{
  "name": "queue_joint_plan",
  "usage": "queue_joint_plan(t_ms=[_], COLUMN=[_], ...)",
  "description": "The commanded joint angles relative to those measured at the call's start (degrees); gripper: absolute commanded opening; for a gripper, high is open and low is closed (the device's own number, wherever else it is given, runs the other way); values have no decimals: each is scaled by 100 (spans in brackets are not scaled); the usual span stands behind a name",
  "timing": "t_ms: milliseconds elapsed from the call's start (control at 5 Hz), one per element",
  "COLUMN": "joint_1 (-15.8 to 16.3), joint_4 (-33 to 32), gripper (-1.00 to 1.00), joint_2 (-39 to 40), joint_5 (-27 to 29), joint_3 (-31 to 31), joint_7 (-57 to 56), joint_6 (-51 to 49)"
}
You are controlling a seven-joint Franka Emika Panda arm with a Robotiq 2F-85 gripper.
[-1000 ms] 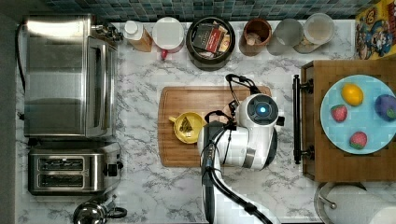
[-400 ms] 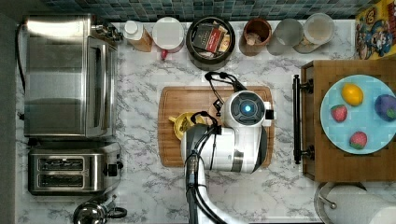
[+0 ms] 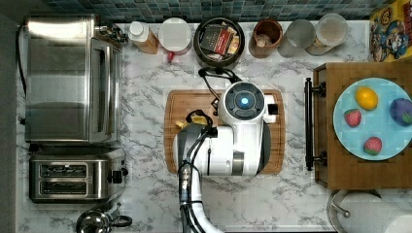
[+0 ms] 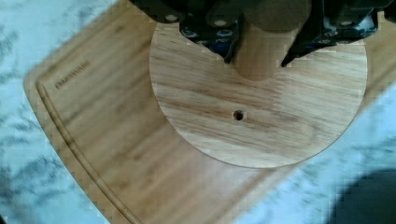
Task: Open the lid of the tea container.
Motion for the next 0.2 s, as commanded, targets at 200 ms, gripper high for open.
queue_joint_plan(t_ms=[200], joint_1=[114], joint_4=[1623], gripper=[-100], joint_2=[-697], joint_5=[-79], joint_3=[166], joint_7=[-102], joint_6=[-325])
